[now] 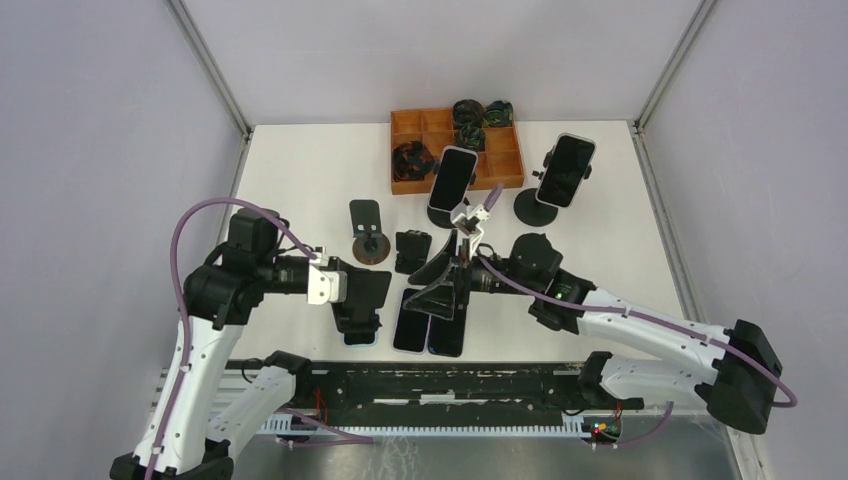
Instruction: Remove the phone from the phone stand
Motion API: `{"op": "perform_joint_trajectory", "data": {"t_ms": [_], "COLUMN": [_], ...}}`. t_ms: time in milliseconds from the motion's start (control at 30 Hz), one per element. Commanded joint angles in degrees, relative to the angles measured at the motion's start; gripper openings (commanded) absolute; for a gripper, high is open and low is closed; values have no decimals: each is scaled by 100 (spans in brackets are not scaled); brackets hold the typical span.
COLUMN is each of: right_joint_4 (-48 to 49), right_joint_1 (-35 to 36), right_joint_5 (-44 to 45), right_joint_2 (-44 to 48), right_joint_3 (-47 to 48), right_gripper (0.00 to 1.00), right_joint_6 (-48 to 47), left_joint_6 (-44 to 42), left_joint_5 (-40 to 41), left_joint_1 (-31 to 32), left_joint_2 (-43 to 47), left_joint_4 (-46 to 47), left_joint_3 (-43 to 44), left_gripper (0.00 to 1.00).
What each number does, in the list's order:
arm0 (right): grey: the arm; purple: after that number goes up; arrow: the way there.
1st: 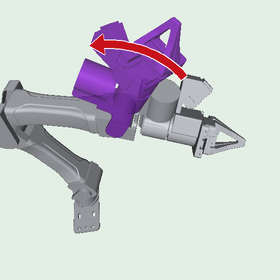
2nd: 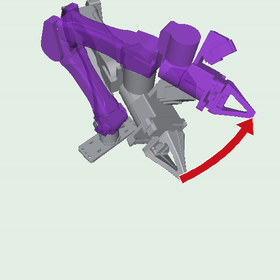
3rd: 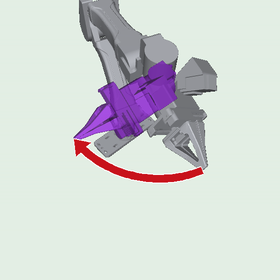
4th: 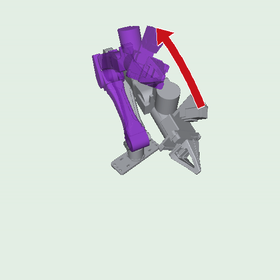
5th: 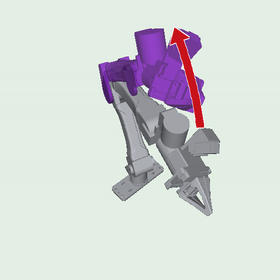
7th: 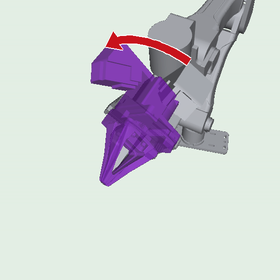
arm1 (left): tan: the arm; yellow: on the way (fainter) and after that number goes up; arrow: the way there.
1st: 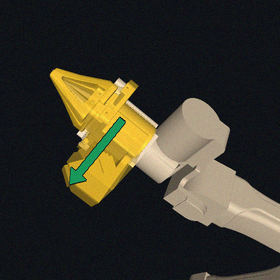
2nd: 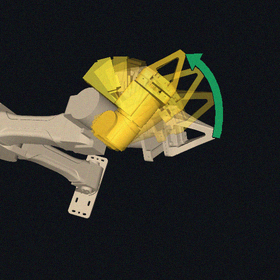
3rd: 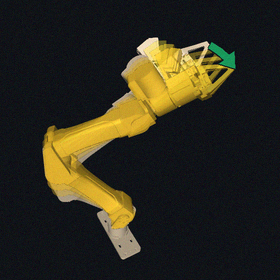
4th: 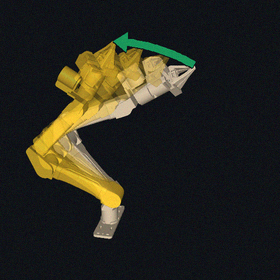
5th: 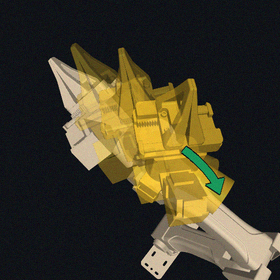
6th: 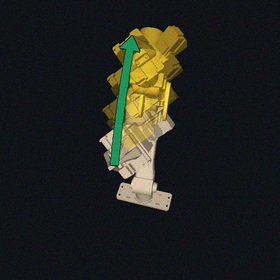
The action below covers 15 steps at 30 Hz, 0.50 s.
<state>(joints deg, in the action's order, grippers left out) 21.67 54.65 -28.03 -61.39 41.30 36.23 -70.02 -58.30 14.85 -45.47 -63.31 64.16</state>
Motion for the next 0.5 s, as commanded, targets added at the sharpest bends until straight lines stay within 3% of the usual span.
{"op": "perform_joint_trajectory", "data": {"t_ms": [0,300,467], "right_joint_4": [1006,1931,2446], "right_joint_1": [311,552,647], "right_joint_5": [-299,-419,-536], "right_joint_2": [-334,-1137,-1496], "right_joint_3": [343,816,1023], "right_gripper": [73,68,60], "right_joint_6": [340,730,1005], "left_joint_6": [-221,-170,-169], "left_joint_5": [-358,-454,-442], "left_joint_1": [-17,-17,-17], "left_joint_2": [-56,18,35], "left_joint_4": [214,223,215], "left_joint_3": [321,291,223], "left_gripper": [2,2,2]}}
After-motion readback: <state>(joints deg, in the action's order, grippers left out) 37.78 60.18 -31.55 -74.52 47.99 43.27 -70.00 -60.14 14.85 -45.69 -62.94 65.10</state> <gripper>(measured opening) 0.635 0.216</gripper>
